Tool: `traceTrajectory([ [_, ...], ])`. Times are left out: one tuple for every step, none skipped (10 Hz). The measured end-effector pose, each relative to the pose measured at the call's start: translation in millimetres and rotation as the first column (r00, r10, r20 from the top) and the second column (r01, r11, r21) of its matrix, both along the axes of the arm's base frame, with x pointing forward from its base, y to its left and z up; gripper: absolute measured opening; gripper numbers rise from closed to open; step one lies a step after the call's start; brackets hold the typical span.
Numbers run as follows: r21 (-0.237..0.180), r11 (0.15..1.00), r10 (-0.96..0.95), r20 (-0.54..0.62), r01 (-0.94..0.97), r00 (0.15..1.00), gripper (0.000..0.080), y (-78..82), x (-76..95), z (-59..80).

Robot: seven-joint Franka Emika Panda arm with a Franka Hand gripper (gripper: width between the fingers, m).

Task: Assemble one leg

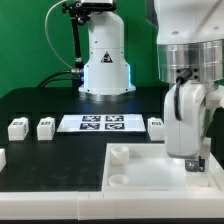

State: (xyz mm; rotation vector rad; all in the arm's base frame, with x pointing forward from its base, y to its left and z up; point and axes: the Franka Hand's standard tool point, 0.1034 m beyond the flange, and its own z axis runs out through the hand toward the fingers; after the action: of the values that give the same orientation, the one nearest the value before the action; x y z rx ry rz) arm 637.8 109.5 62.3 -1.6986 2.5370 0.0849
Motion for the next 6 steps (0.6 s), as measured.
traceTrajectory([
  [0.000, 1.000, 0.001, 0.001, -0.001, 1.000, 0.0589, 0.5, 0.0, 0.0],
  [0.000, 1.000, 0.025, 0.001, -0.025, 1.000, 0.0589, 6.3, -4.8, 1.3],
  [0.005, 0.998, 0.055, 0.002, -0.055, 0.998, 0.0639, 14.6, -12.2, 8.3],
  [0.014, 0.997, 0.079, 0.014, -0.079, 0.997, 0.0646, 22.9, -16.0, 22.3],
  [0.023, 0.996, 0.085, 0.025, -0.085, 0.996, 0.0646, 26.8, -17.6, 33.8],
  [0.021, 0.996, 0.083, 0.021, -0.084, 0.996, 0.0646, 25.4, -18.5, 31.3],
])
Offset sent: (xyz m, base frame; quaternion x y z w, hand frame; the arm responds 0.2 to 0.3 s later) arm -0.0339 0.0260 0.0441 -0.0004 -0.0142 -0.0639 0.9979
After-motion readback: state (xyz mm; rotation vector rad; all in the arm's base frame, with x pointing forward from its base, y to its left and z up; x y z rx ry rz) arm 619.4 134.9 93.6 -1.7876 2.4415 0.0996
